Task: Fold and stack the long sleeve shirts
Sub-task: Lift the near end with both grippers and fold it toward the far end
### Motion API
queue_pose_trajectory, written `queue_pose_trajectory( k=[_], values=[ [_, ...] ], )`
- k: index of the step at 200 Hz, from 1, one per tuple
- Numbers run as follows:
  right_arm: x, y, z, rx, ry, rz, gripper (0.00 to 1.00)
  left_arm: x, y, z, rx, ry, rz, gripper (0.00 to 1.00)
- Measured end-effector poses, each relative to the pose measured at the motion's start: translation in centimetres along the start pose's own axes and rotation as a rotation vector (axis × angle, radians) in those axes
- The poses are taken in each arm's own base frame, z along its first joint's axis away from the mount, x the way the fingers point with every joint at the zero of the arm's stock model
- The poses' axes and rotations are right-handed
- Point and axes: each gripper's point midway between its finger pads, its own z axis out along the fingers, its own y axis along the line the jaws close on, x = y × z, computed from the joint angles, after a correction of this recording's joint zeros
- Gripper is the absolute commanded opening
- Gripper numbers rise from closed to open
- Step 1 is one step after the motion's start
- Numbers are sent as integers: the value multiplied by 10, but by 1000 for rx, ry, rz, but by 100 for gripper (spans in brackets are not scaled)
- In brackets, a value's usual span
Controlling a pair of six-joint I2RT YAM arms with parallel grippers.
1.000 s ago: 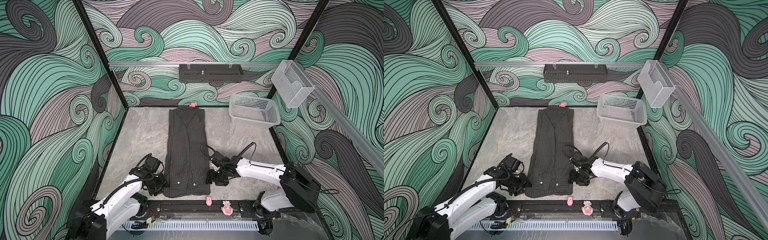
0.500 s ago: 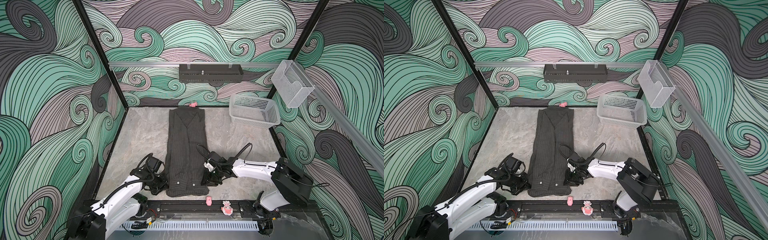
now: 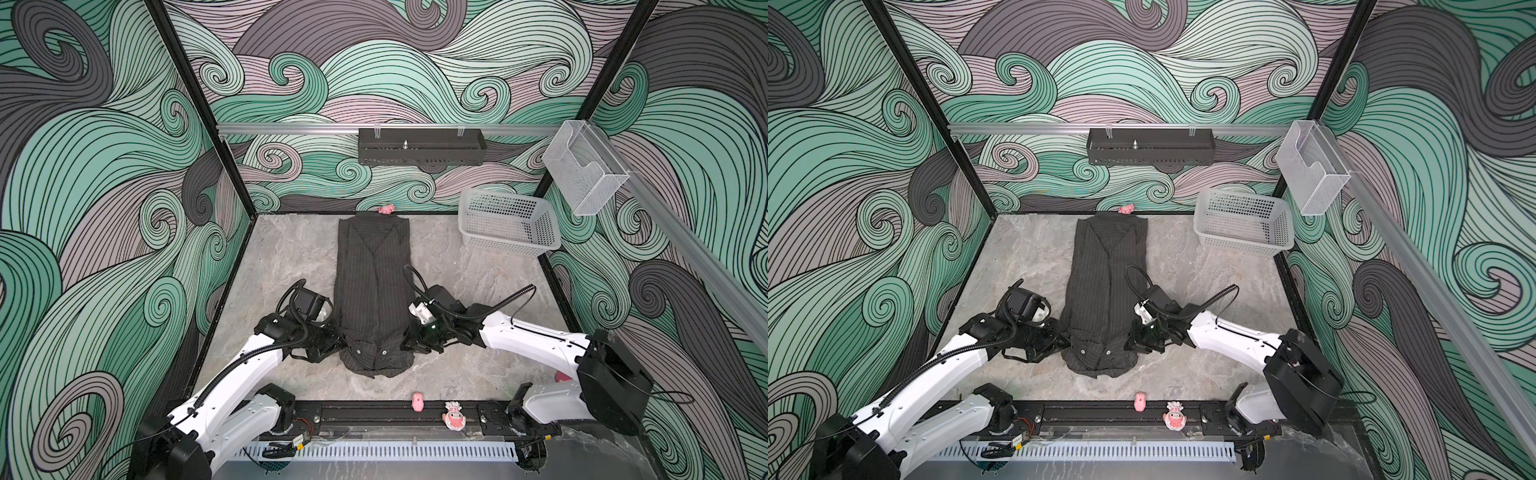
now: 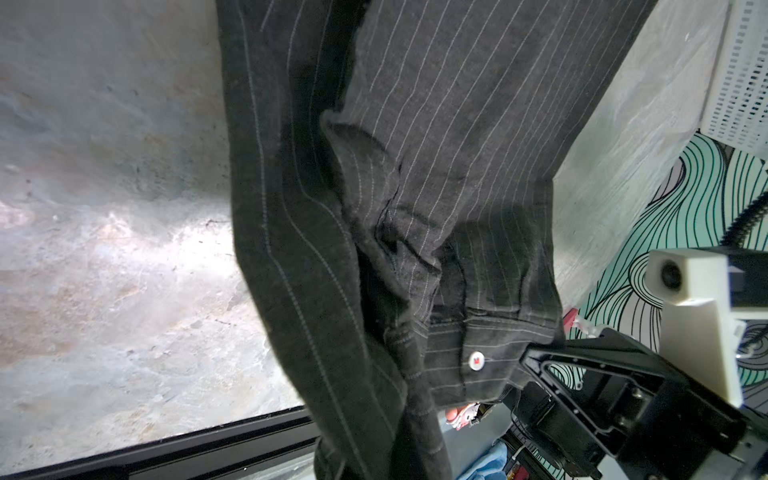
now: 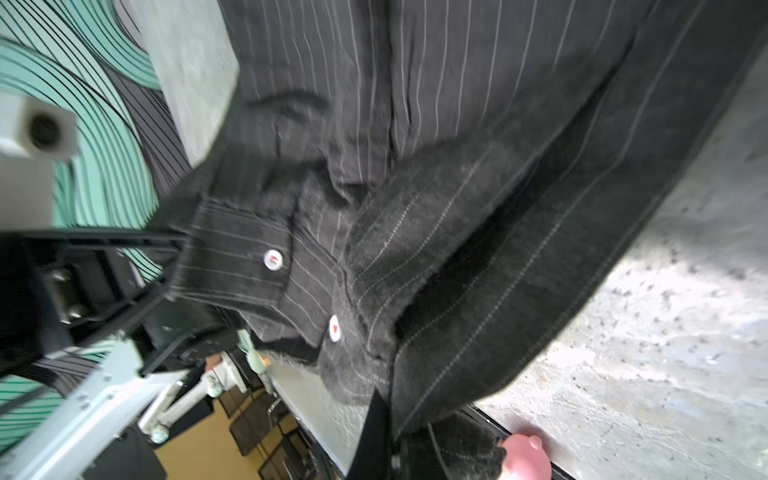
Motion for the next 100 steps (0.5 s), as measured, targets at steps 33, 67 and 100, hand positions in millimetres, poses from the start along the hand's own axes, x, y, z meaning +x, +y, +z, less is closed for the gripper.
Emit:
queue_pose_trajectory(
  k=[33,67,100],
  values=[
    [-35,20,-17,-38,-21,58,1,-26,-26,-12,25,-53,18,0],
    [-68,33,-24,-55,-14,110,1,-65,-49,-20,39,-86,-3,0],
    [-94,38,-29,-71,-15,155,1,-105,-64,-15,50,-51,-42,0]
  ],
)
